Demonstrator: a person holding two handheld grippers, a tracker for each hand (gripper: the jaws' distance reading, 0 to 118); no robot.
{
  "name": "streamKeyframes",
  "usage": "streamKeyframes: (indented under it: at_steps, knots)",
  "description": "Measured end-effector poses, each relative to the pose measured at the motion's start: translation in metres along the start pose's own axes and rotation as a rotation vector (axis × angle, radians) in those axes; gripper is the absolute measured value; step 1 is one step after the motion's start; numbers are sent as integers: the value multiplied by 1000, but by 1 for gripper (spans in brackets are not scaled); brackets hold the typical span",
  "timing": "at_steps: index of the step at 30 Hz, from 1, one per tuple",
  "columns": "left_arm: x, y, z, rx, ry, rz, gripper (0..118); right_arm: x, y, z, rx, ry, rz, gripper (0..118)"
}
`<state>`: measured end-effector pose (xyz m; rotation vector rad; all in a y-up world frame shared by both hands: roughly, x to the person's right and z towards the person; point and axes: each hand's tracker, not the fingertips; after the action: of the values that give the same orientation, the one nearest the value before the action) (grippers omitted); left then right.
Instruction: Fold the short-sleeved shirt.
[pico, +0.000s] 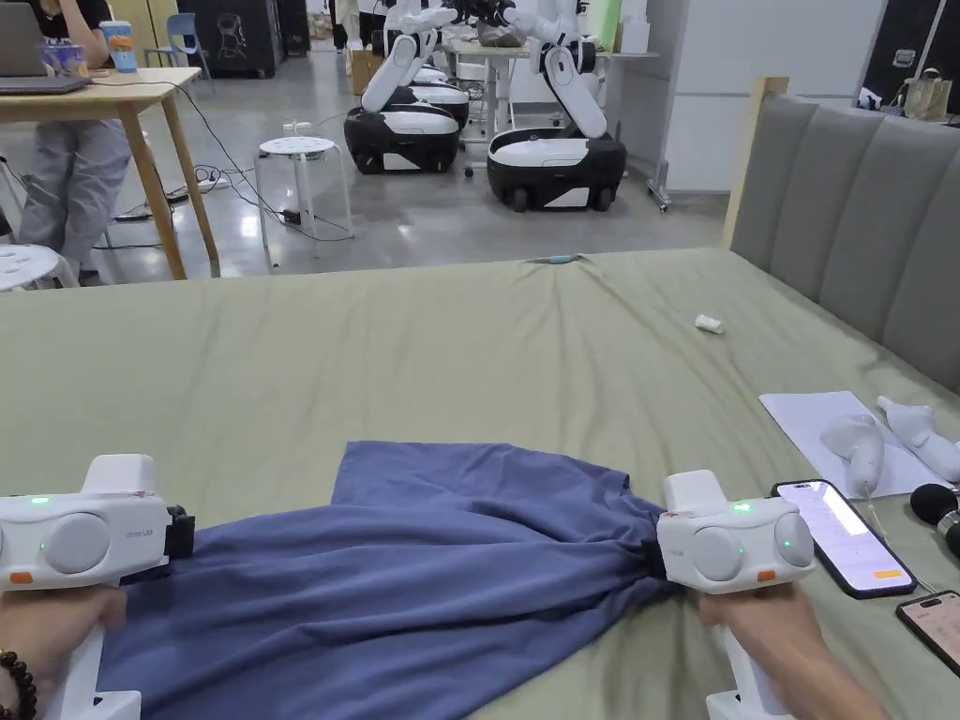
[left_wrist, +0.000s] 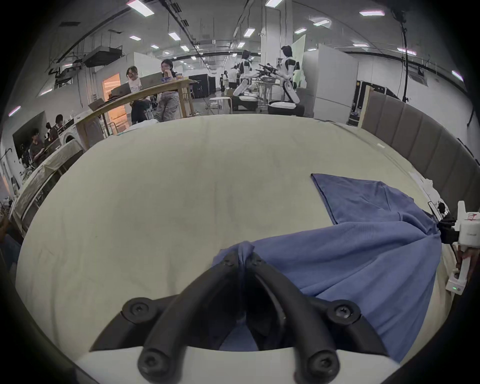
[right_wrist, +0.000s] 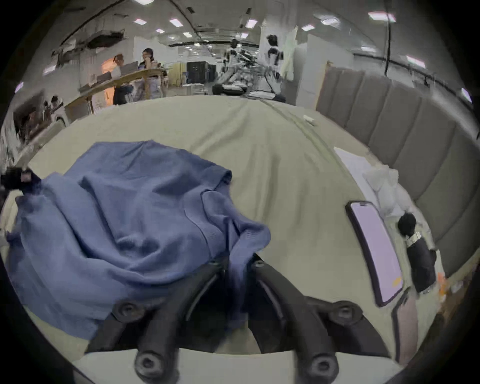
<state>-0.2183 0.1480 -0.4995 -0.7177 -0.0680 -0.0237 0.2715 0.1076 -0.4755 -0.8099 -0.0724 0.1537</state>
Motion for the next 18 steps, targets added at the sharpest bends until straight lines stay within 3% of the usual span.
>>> streamKeyframes:
  at_steps: [7, 10, 18]
  knots:
    - [11, 18, 21, 142, 70, -33, 2, -32, 31, 36, 274, -102, 6, 8]
    - [15, 39, 36, 217, 78, -45, 2, -50, 64, 60, 380, -46, 1, 7]
    - [18, 144, 85, 394, 125, -48, 2, -97, 187, 111, 579, -23, 61, 7]
